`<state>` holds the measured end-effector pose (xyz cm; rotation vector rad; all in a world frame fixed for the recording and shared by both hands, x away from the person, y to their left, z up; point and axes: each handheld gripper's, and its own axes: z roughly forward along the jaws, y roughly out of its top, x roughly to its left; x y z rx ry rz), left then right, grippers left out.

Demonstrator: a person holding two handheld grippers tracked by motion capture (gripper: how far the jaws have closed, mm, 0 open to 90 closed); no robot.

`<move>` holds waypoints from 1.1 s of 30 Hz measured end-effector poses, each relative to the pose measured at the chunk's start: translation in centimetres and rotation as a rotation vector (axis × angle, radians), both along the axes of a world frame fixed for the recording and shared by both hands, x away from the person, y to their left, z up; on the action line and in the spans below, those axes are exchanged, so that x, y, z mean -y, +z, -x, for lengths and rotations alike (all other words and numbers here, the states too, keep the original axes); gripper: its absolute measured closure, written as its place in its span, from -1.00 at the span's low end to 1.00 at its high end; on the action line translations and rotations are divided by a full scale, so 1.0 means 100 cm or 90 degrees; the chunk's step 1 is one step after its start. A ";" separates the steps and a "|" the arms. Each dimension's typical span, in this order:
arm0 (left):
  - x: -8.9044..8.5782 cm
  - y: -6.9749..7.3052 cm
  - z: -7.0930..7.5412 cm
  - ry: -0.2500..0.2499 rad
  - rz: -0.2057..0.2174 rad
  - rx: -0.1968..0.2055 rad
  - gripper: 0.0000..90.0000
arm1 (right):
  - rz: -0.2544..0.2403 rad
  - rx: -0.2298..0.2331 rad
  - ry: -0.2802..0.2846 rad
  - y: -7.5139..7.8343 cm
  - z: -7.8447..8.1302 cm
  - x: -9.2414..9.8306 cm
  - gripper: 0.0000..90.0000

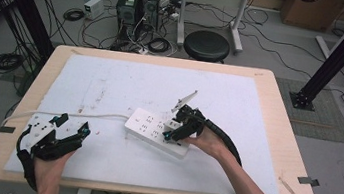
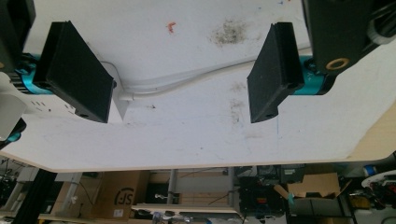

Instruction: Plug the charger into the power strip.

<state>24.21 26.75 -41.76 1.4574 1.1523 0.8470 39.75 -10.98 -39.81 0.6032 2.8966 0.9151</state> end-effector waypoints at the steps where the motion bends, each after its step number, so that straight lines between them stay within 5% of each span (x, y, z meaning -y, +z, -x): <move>1: 0.000 0.000 0.000 0.000 0.000 0.001 -0.49 | -0.011 0.002 -0.006 0.001 0.000 0.001 -0.39; 7: 0.000 0.000 0.000 -0.001 -0.001 0.000 -0.49 | -0.061 0.031 -0.040 0.008 0.003 0.013 -0.58; 19: 0.004 -0.001 -0.006 -0.010 -0.008 -0.004 -0.49 | -0.122 0.085 -0.101 0.011 0.021 0.045 -0.58; 33: 0.011 0.000 -0.011 -0.023 -0.014 -0.004 -0.49 | -0.239 0.181 -0.256 0.016 0.046 0.105 -0.57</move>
